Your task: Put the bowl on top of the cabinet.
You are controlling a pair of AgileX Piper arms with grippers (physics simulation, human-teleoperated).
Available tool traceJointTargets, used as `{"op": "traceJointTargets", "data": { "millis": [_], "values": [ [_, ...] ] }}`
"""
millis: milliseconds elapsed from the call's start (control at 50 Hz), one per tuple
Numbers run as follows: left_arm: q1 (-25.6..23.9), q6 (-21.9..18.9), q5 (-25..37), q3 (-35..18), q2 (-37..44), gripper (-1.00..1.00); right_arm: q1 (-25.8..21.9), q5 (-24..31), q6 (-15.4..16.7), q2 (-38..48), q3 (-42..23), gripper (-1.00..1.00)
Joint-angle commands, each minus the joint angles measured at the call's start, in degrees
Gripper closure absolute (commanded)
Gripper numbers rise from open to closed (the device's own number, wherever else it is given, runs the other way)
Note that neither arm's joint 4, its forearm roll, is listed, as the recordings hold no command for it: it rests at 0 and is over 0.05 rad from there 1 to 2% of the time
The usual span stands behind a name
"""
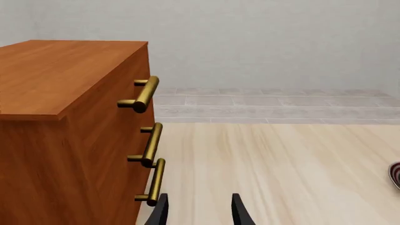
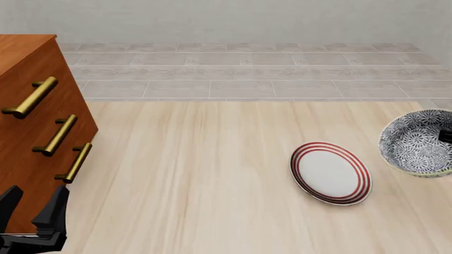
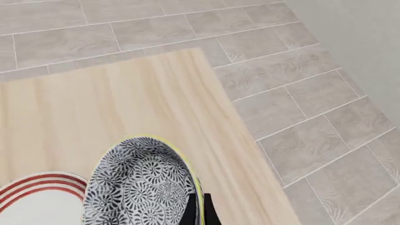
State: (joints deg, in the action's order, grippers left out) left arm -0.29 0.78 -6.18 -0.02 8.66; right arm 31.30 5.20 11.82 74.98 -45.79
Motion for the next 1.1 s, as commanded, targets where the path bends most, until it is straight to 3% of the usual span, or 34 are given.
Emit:
{"op": "traceJointTargets", "data": {
  "millis": [20,320,740,840,900,1100],
  "values": [
    [0.05,0.10,0.61,-0.01,-0.79,-1.00,-3.18,1.66,-1.16,-3.55,-1.37,1.00],
    [0.10,0.26,0.49,-0.01,-0.96,-1.00,-8.96,2.91,-2.36,-8.97,-3.39,1.00],
    [0.19,0.35,1.00,-0.01,-1.64,-1.00,-15.28,1.59,-3.85,-9.96,-3.37,1.00],
    [0.23,0.35,1.24,-0.01,-1.93,-1.00,-17.04,-0.44,-2.02,-11.43,-2.25,1.00],
    [0.23,0.38,1.09,-0.01,-1.76,-1.00,-17.81,-0.46,-3.34,-11.23,-2.44,1.00],
    [0.33,0.46,0.83,-0.02,-1.58,-1.00,-19.52,-2.95,-3.17,-13.40,-1.53,1.00]
  ]
}}
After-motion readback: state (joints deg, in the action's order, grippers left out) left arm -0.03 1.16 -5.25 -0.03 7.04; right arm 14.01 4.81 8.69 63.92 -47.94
